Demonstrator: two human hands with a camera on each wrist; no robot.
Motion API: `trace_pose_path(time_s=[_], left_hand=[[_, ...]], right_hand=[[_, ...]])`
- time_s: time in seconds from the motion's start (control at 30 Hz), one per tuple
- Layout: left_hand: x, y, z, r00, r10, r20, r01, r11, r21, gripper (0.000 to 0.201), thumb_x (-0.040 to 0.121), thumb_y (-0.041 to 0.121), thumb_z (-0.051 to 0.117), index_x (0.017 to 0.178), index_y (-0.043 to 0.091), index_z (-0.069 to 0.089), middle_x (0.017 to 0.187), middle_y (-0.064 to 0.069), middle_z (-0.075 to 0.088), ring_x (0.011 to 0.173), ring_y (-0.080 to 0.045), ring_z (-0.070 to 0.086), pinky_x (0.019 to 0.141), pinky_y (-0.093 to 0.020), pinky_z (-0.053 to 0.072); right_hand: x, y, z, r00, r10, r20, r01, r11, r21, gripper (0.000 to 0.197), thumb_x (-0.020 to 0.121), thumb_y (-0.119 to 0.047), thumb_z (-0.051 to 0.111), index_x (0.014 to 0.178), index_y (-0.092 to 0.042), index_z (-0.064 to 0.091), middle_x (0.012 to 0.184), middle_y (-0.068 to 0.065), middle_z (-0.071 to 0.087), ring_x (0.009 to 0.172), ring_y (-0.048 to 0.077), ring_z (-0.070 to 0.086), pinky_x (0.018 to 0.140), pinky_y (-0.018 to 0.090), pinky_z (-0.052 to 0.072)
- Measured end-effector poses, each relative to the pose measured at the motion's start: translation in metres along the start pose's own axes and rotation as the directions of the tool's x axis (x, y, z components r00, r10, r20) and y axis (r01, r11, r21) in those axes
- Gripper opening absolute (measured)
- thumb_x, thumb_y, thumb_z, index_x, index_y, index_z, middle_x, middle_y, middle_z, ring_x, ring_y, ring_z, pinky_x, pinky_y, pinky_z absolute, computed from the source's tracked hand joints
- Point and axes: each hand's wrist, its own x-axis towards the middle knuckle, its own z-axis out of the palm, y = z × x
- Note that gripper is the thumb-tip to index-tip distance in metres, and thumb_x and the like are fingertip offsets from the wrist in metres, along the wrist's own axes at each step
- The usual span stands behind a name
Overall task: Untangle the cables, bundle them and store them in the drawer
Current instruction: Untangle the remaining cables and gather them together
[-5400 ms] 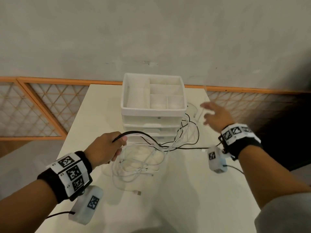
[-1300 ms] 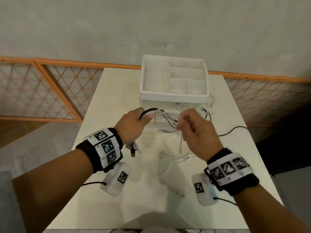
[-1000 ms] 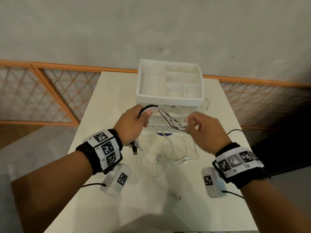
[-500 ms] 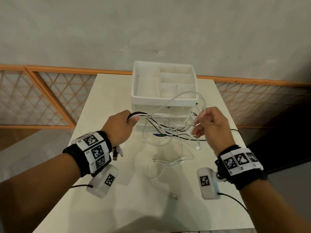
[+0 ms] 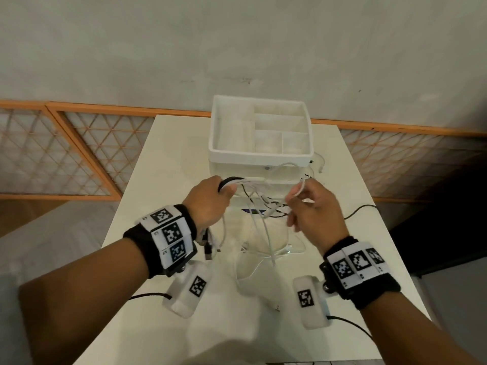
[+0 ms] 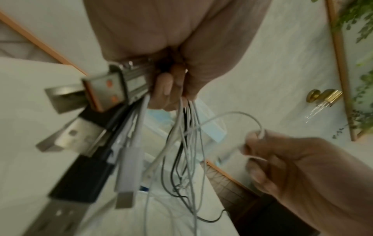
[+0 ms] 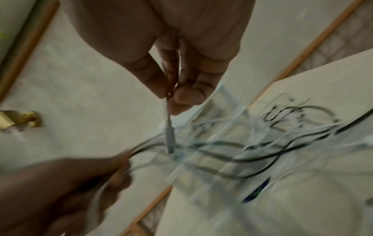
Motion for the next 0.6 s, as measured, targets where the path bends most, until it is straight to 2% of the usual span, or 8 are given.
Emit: trace_pose_path(time_s=[0.17, 0.23, 0.3, 0.33, 0.4, 0.43, 0.5, 0.6], left_hand=[[-0.003, -0.027, -0.017, 1.0, 0.011, 0.016, -0.011, 1.0, 0.007, 0.032, 0.102, 0.032, 0.047, 0.075, 0.015, 0.05, 0.057, 0.007, 0.046, 0.049, -0.011, 0.038, 0.05, -0.028, 0.031], [-0.002, -0.032, -0.018, 1.0, 0.012, 0.017, -0.012, 1.0, -0.015, 0.031, 0.102, 0.031, 0.048, 0.076, 0.014, 0.051, 0.059, 0.006, 0.05, 0.048, -0.011, 0.038, 0.049, -0.027, 0.031], [-0.002, -0.032, -0.017, 1.0, 0.021, 0.018, -0.02, 0.999, -0.035, 0.029, 0.102, 0.031, 0.048, 0.078, 0.014, 0.051, 0.063, 0.004, 0.053, 0.047, -0.01, 0.038, 0.048, -0.026, 0.031], [-0.002, -0.03, -0.017, 0.999, 0.029, 0.018, -0.028, 0.998, -0.055, 0.028, 0.102, 0.03, 0.048, 0.078, 0.015, 0.051, 0.063, 0.003, 0.054, 0.044, -0.009, 0.037, 0.046, -0.024, 0.032], [-0.001, -0.026, -0.015, 0.998, 0.053, 0.035, -0.049, 0.993, -0.109, 0.025, 0.102, 0.029, 0.048, 0.081, 0.016, 0.052, 0.064, 0.002, 0.055, 0.038, -0.006, 0.035, 0.042, -0.019, 0.032], [-0.002, -0.022, -0.014, 0.997, 0.066, 0.045, -0.059, 0.989, -0.139, 0.023, 0.102, 0.029, 0.048, 0.084, 0.015, 0.052, 0.064, 0.002, 0.056, 0.037, -0.007, 0.034, 0.04, -0.019, 0.031], [-0.003, -0.015, -0.011, 0.993, 0.09, 0.07, -0.074, 0.976, -0.205, 0.021, 0.102, 0.027, 0.05, 0.09, 0.01, 0.054, 0.06, 0.005, 0.055, 0.04, -0.012, 0.033, 0.041, -0.022, 0.031], [-0.002, -0.003, -0.009, 0.985, 0.128, 0.115, -0.089, 0.951, -0.298, 0.025, 0.101, 0.027, 0.052, 0.097, 0.003, 0.055, 0.057, 0.006, 0.052, 0.044, -0.016, 0.029, 0.043, -0.023, 0.028]], right_hand=[[0.033, 0.039, -0.068, 0.915, 0.085, -0.394, -0.217, 0.927, -0.306, 0.011, 0.08, -0.019, 0.063, 0.082, -0.029, 0.064, 0.075, -0.006, 0.071, 0.072, 0.027, 0.071, 0.078, 0.046, 0.059], [0.044, 0.043, -0.087, 0.887, 0.111, -0.447, -0.255, 0.927, -0.274, 0.024, 0.085, -0.018, 0.063, 0.103, -0.034, 0.064, 0.098, -0.007, 0.072, 0.087, 0.024, 0.072, 0.089, 0.047, 0.057], [0.048, 0.043, -0.092, 0.938, 0.135, -0.318, -0.244, 0.91, -0.334, 0.06, 0.086, -0.01, 0.063, 0.138, -0.035, 0.047, 0.128, -0.01, 0.062, 0.1, 0.021, 0.067, 0.095, 0.04, 0.054], [0.046, 0.04, -0.088, 0.963, 0.124, -0.241, -0.213, 0.896, -0.391, 0.07, 0.085, -0.006, 0.062, 0.144, -0.035, 0.04, 0.132, -0.011, 0.057, 0.094, 0.019, 0.067, 0.09, 0.031, 0.054], [0.034, 0.029, -0.064, 0.993, 0.001, -0.12, -0.052, 0.906, -0.42, 0.065, 0.083, -0.002, 0.066, 0.14, -0.028, 0.049, 0.125, -0.006, 0.057, 0.069, 0.009, 0.062, 0.07, 0.009, 0.047], [0.025, 0.022, -0.047, 0.994, -0.087, -0.06, 0.059, 0.926, -0.373, 0.054, 0.082, -0.004, 0.072, 0.13, -0.022, 0.059, 0.117, -0.001, 0.061, 0.062, 0.003, 0.057, 0.062, 0.006, 0.042], [0.006, 0.014, -0.01, 0.976, -0.196, 0.096, 0.216, 0.927, -0.307, 0.037, 0.078, -0.023, 0.082, 0.112, -0.019, 0.068, 0.099, 0.0, 0.065, 0.062, -0.003, 0.054, 0.062, 0.013, 0.043], [-0.009, 0.021, 0.031, 0.932, -0.025, 0.36, 0.229, 0.812, -0.536, 0.033, 0.078, -0.052, 0.071, 0.1, -0.029, 0.064, 0.09, -0.013, 0.062, 0.081, 0.003, 0.058, 0.077, 0.027, 0.05]])
